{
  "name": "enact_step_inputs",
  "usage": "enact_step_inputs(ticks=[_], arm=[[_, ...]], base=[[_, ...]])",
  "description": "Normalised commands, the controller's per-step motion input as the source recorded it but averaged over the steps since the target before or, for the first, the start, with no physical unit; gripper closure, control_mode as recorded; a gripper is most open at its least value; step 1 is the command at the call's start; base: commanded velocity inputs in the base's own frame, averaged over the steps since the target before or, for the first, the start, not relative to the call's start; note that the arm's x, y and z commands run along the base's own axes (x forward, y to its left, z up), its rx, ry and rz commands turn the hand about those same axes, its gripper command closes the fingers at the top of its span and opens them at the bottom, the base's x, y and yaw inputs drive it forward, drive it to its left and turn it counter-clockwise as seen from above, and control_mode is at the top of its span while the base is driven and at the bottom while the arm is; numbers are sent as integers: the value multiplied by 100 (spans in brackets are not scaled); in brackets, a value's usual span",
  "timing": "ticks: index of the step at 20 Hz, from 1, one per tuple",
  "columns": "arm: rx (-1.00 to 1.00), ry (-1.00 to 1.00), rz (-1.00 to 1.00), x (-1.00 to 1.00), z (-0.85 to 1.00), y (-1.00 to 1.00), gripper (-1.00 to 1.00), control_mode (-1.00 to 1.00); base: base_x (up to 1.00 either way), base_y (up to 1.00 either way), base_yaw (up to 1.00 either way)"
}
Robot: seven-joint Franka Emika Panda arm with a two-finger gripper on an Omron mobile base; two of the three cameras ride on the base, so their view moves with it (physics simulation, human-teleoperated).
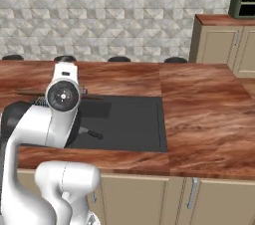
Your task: Move the cutting board and knife to the sink. Then move spray from the cabinet to the counter.
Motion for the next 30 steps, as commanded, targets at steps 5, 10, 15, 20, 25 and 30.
enact_step_inputs(ticks=[5,10,15,20,25,30], arm=[[-29,-4,3,1,-14,-33,100,-100],[-38,0,4,19,-36,-14,100,-100],[-19,-3,10,27,-34,19,100,-100],[6,-7,11,35,-23,30,100,-100],[16,-12,15,33,-53,21,100,-100],[-11,-43,11,11,-19,25,100,-100]], base=[[0,0,0],[0,0,0],[0,0,0],[0,0,0],[0,0,0],[0,0,0]])
